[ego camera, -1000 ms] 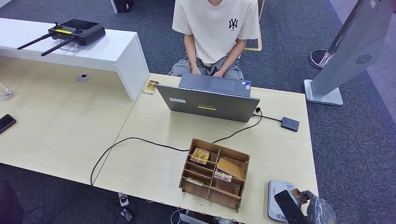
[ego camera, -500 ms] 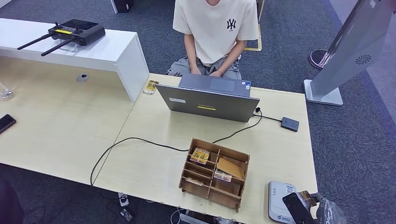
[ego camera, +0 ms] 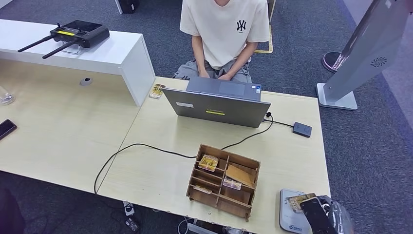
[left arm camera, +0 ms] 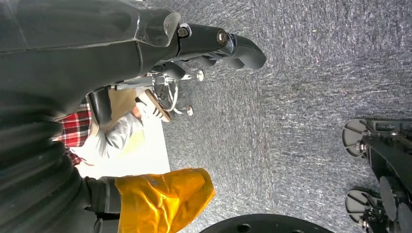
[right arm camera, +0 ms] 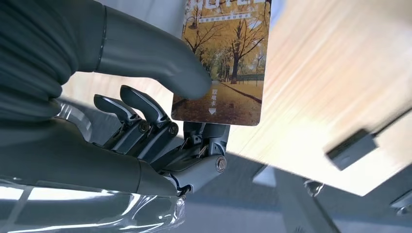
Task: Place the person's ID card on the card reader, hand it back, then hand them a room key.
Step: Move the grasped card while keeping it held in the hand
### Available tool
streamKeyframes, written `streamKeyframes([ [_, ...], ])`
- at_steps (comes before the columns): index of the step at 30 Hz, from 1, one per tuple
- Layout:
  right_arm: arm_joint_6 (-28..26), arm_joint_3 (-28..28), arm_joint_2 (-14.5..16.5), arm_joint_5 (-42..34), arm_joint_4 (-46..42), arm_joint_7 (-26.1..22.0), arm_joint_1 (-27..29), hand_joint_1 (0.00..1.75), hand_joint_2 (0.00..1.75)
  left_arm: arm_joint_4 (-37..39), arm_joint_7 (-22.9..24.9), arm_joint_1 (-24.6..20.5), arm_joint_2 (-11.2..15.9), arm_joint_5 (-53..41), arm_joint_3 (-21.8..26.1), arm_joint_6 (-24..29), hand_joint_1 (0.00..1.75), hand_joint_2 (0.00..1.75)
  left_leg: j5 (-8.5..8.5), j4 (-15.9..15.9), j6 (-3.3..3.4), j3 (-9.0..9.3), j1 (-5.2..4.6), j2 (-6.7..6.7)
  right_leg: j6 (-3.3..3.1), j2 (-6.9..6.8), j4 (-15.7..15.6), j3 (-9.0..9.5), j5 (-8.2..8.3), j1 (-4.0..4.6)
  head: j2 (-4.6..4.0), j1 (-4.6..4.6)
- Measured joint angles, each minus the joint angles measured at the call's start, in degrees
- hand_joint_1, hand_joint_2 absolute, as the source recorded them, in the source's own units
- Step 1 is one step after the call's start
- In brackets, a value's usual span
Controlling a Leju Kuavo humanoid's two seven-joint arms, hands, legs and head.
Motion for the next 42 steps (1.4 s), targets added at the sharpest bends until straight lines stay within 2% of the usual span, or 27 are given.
streamKeyframes([
  [4,-0.4,-0.2,1.2,-10.1,-0.7,-4.7,-0.3,1.75,1.75,0.0,-0.5,0.1,0.3,0.1,0.4,-0.3,0.0,1.75,0.0,0.0,0.0,0.0,0.01,0.0,0.0,0.0,0.0,-0.01,0.0,0.0,0.0,0.01],
  [7,-2.0,-0.6,2.3,-13.5,-1.6,-7.6,-0.3,1.75,1.75,0.0,-0.6,0.2,0.4,-0.1,0.9,-0.5,0.0,1.75,0.0,0.0,0.0,-0.01,0.0,0.0,0.0,0.0,0.0,-0.02,0.0,0.0,0.0,0.0],
  [15,-9.3,-3.4,7.6,-15.8,-5.4,-15.9,-0.2,1.75,1.75,0.0,-1.3,0.2,0.4,-0.7,1.4,0.1,0.0,1.75,0.0,0.0,0.0,-0.01,0.0,0.0,0.0,0.0,0.0,-0.02,-0.01,0.0,0.0,0.0],
  [23,-10.1,-4.5,10.9,-18.4,-8.6,-20.2,-0.1,1.75,1.75,0.0,-1.6,0.2,0.4,-1.3,1.9,0.2,0.0,1.75,0.0,0.0,0.0,-0.01,0.0,0.0,0.0,0.01,0.0,-0.02,0.0,0.0,0.0,0.0],
  [28,-10.7,-4.0,11.8,-17.3,-10.3,-22.5,0.0,1.75,1.75,0.0,-1.7,0.2,0.4,-1.9,2.1,0.3,0.0,1.75,0.0,0.0,0.0,-0.01,0.0,0.0,0.0,0.0,0.0,-0.02,0.0,0.0,0.0,0.0],
  [33,-13.9,-1.2,12.4,-11.9,-12.7,-25.4,-0.2,1.75,1.75,0.0,-2.1,0.2,0.4,-3.0,2.1,0.3,0.0,1.75,0.0,0.0,0.0,-0.01,0.0,0.0,0.0,0.01,0.0,-0.02,0.0,0.0,0.0,0.0],
  [37,-16.7,2.3,12.6,-6.4,-14.3,-25.9,-1.4,1.75,1.75,0.0,-2.3,0.0,0.4,-4.1,2.0,0.3,0.0,1.75,0.01,0.0,0.0,0.0,0.01,0.01,0.0,0.01,0.0,-0.02,0.0,0.0,0.0,0.0],
  [42,-18.1,5.2,12.6,-3.8,-15.2,-26.3,-2.8,1.75,1.75,0.0,-2.5,-0.1,0.4,-4.9,2.0,0.3,0.0,1.75,0.01,0.0,0.0,0.0,0.0,0.01,0.0,0.01,0.0,-0.01,0.0,0.0,0.0,0.0],
])
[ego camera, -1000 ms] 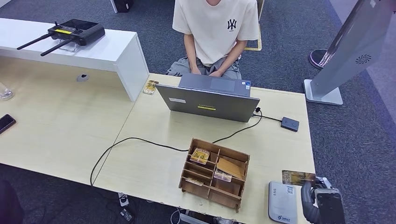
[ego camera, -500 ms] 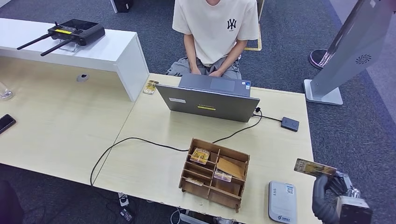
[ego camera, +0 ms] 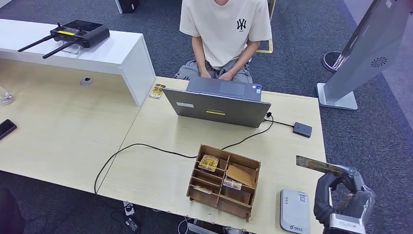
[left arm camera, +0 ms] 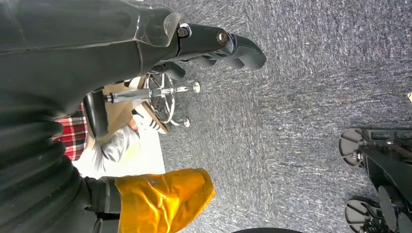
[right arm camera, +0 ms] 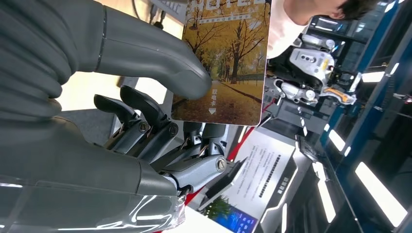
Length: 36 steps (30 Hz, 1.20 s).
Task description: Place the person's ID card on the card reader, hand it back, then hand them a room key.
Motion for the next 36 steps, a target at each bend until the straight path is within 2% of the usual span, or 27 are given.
streamKeyframes([
  [5,-1.0,3.7,0.0,7.7,-0.2,0.1,-4.5,1.75,1.75,0.0,-0.1,-0.4,0.0,-2.0,-1.1,-0.1,0.0,1.75,0.02,0.0,-0.01,0.0,0.0,0.04,0.0,0.02,0.0,0.0,0.02,0.0,0.0,0.0],
  [15,0.4,14.2,0.1,20.5,3.8,8.8,-21.7,1.75,1.75,0.0,-0.1,-1.6,0.4,-6.1,-4.6,-0.3,0.0,1.75,0.15,0.0,-0.06,0.02,0.01,0.04,-0.02,0.02,0.1,0.0,0.1,0.0,0.0,0.0],
  [24,2.3,20.2,1.6,36.1,16.0,18.2,-36.5,1.75,1.75,0.0,0.5,-2.7,0.6,-10.0,-8.6,-1.1,0.0,1.75,0.25,0.0,-0.1,0.01,0.01,-0.03,-0.02,-0.01,0.1,-0.01,0.11,0.0,0.0,0.01],
  [36,2.7,21.7,2.9,53.5,33.3,27.0,-51.2,1.75,1.75,0.0,2.2,-4.5,0.9,-11.3,-13.5,-2.5,0.0,1.75,0.25,0.0,-0.09,-0.01,0.0,-0.06,0.01,-0.01,0.1,-0.02,0.15,-0.01,0.0,0.01],
])
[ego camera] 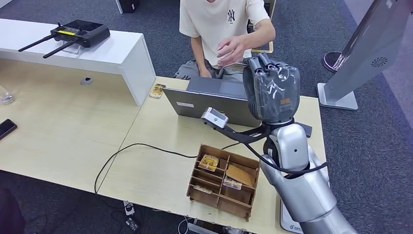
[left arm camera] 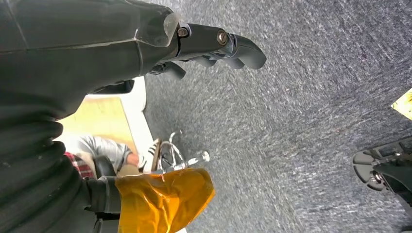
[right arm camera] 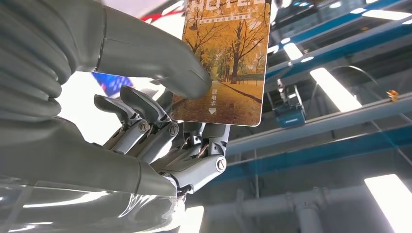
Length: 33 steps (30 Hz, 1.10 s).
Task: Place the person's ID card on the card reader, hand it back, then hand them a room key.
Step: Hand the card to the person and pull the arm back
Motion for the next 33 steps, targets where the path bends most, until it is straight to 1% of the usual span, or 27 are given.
streamKeyframes([
  [5,-0.3,0.1,0.4,4.2,6.7,3.0,-4.2,1.75,1.75,0.0,0.2,-0.4,0.0,0.0,-1.4,-0.2,0.0,1.75,0.01,0.0,0.01,0.0,0.0,-0.01,0.0,0.0,0.0,-0.01,0.0,0.0,0.0,0.0],
  [9,-0.7,0.0,0.8,6.6,11.0,4.5,-6.0,1.75,1.75,0.0,0.6,-0.5,0.0,0.0,-2.2,-0.3,0.0,1.75,0.01,0.0,0.01,0.0,0.0,0.0,0.0,0.01,0.0,-0.02,0.0,0.0,0.0,0.01],
  [13,-1.3,0.0,1.2,8.0,14.3,5.8,-6.5,1.75,1.75,0.0,0.7,-0.6,0.0,0.2,-2.8,-0.4,0.0,1.75,0.01,0.0,0.01,0.0,0.0,0.0,0.0,0.01,0.0,-0.02,0.0,0.0,0.0,-0.01],
  [18,-2.6,0.0,2.0,8.3,17.8,6.0,-6.6,1.75,1.75,0.0,0.7,-0.6,-0.1,0.7,-3.3,-0.5,0.0,1.75,0.01,0.0,0.01,0.01,0.0,0.0,0.0,0.01,0.0,-0.02,0.0,0.0,0.0,0.0],
  [23,-3.5,1.4,2.6,8.4,21.0,7.0,-6.6,1.75,1.75,0.0,0.7,-0.7,-0.1,1.2,-3.4,-0.6,0.0,1.75,0.01,0.0,0.01,0.0,0.01,0.0,0.0,0.01,0.0,-0.02,0.0,0.0,0.0,0.0],
  [24,-3.6,1.9,2.7,8.4,21.5,7.2,-6.6,1.66,1.75,0.0,0.7,-0.8,-0.1,1.3,-3.4,-0.6,0.0,1.75,0.01,0.0,0.01,0.01,0.01,0.0,0.0,0.01,0.0,-0.02,0.0,0.0,0.0,0.0],
  [26,-3.6,2.9,2.8,8.4,22.6,7.7,-6.6,1.18,1.75,0.0,0.8,-0.8,-0.1,1.5,-3.5,-0.6,0.0,1.75,0.01,0.0,0.01,0.0,0.01,0.0,0.0,0.01,0.0,-0.02,0.0,0.0,0.0,-0.01],
  [28,-3.6,4.1,2.9,8.4,23.6,8.2,-6.6,0.49,1.75,0.0,0.8,-0.8,-0.1,1.7,-3.6,-0.6,0.0,1.75,0.01,0.0,0.01,0.0,0.01,0.0,0.0,0.01,0.0,-0.02,0.0,0.0,0.0,-0.01],
  [30,-3.6,5.3,2.9,8.4,24.5,8.6,-6.6,0.1,1.75,0.0,0.8,-0.8,-0.1,1.8,-3.7,-0.6,0.0,1.75,0.01,0.0,0.01,0.0,0.01,0.0,0.0,0.01,0.0,-0.02,0.0,0.0,0.0,0.0],
  [31,-3.5,5.9,2.9,8.4,24.9,8.8,-6.6,0.0,1.75,0.0,0.8,-0.8,-0.1,1.9,-3.7,-0.6,0.0,1.75,0.01,0.0,0.01,0.0,0.01,0.0,0.0,0.01,0.0,-0.03,0.0,0.0,0.0,0.0],
  [33,-3.5,6.9,2.9,8.4,25.7,9.2,-6.6,0.0,1.75,0.0,0.9,-0.8,-0.1,2.0,-3.8,-0.6,0.0,1.75,0.01,0.0,0.01,-0.01,0.0,0.0,0.0,0.01,0.0,-0.03,0.0,0.0,0.0,0.0],
])
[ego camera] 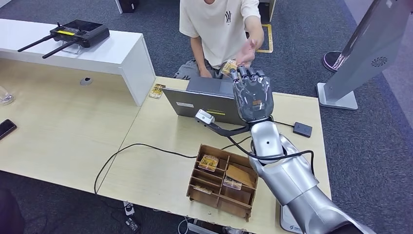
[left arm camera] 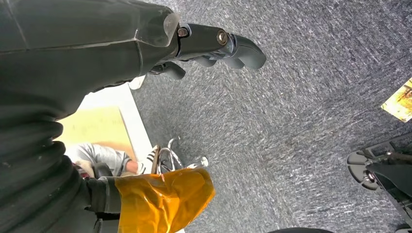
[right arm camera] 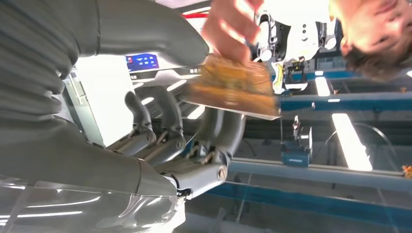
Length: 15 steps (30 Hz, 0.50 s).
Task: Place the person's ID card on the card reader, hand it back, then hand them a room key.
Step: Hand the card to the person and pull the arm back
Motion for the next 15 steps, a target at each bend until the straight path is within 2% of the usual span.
streamKeyframes([
  [7,-0.5,1.3,0.0,0.0,2.0,0.5,0.3,0.0,1.75,0.0,0.1,0.0,0.0,0.4,-0.2,0.0,0.0,1.75,0.0,0.0,0.0,-0.01,0.0,0.0,0.0,0.0,0.0,-0.01,0.0,0.0,0.0,0.0],
  [15,-2.6,-1.2,0.1,-1.3,1.6,-2.9,2.8,0.0,1.75,0.0,-0.1,0.3,0.0,1.1,-0.5,0.3,0.0,1.75,0.0,0.0,0.0,-0.01,0.0,0.0,0.0,0.0,0.0,-0.01,0.0,0.0,0.0,0.01],
])
